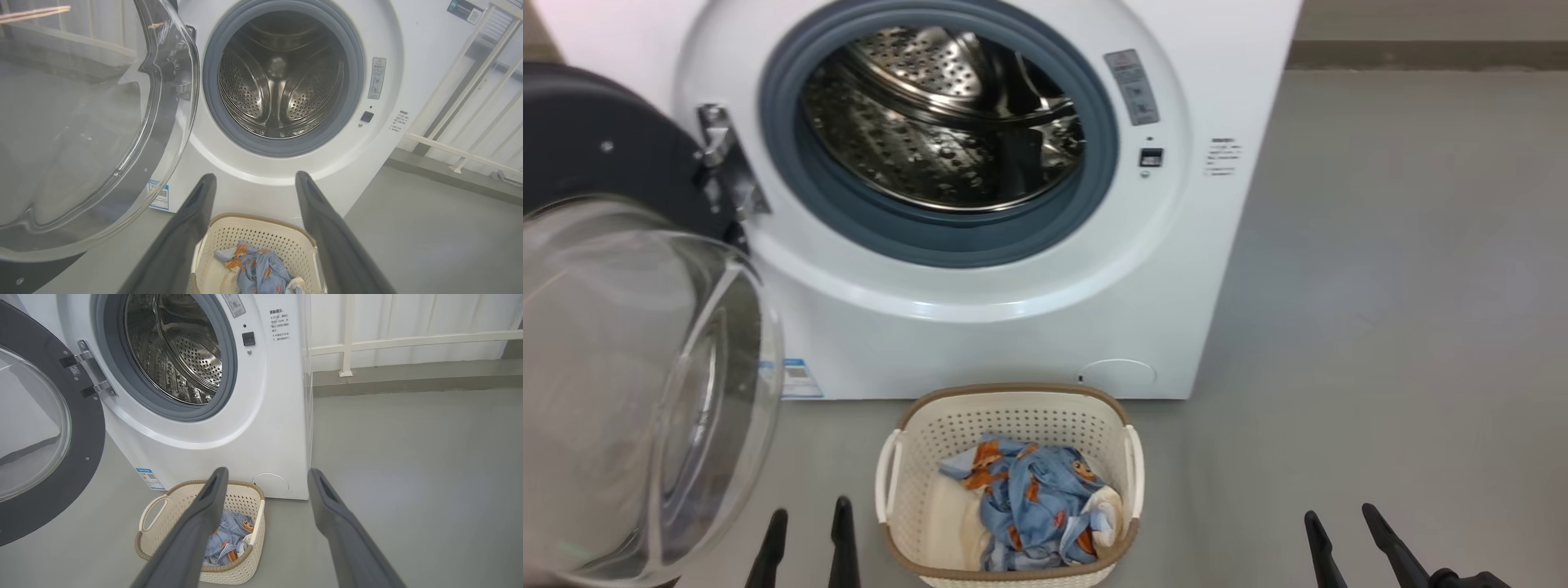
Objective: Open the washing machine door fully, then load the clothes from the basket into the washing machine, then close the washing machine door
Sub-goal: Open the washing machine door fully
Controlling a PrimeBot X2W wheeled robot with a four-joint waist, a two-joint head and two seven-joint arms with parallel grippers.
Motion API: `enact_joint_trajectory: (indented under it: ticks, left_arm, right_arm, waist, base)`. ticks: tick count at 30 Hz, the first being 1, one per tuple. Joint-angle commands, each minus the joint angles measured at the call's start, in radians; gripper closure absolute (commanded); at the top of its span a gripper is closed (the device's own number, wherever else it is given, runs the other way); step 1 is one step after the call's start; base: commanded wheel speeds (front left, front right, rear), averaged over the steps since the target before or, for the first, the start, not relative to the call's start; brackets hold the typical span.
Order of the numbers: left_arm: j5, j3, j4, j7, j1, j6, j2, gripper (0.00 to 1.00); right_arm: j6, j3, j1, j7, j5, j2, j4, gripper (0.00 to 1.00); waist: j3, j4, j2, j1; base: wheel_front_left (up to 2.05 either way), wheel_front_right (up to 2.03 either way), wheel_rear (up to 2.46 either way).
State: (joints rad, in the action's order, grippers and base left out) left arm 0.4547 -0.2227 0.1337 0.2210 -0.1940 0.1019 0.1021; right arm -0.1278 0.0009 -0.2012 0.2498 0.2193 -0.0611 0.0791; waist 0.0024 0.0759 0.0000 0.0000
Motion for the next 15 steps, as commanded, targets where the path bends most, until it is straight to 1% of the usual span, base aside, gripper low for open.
enact_joint_trajectory:
  ticks: [1,5,6,11,15]
  left_arm:
    - [0.001,0.038,0.011,0.015,0.013,-0.007,0.002,0.0]
    - [-0.019,0.073,-0.063,0.036,-0.003,-0.02,0.003,0.0]
    - [-0.041,0.091,-0.09,0.039,-0.008,-0.03,0.003,0.0]
    - [-0.083,0.15,-0.11,0.04,-0.013,-0.071,-0.02,0.0]
    - [-0.1,0.187,-0.127,0.041,-0.015,-0.096,-0.038,0.0]
  right_arm:
    - [-0.003,0.028,0.041,0.012,-0.015,-0.015,-0.03,0.0]
    - [-0.003,0.023,0.033,0.012,-0.022,-0.018,-0.045,0.0]
    - [-0.003,0.021,0.03,0.012,-0.026,-0.018,-0.049,0.0]
    - [-0.003,0.005,0.024,0.012,-0.038,-0.017,-0.054,0.0]
    - [-0.003,-0.004,0.031,0.012,-0.055,-0.012,-0.052,0.0]
  waist:
    - [0.007,-0.043,0.0,0.0]
    - [0.002,-0.057,0.0,0.0]
    - [0.0,-0.06,0.0,0.0]
    - [-0.005,-0.057,0.0,0.0]
    - [-0.005,-0.049,0.0,0.0]
  base:
    - [0.0,0.0,0.0]
    - [0.0,0.0,0.0]
    - [0.0,0.0,0.0]
    - [0.0,0.0,0.0]
    - [0.0,0.0,0.0]
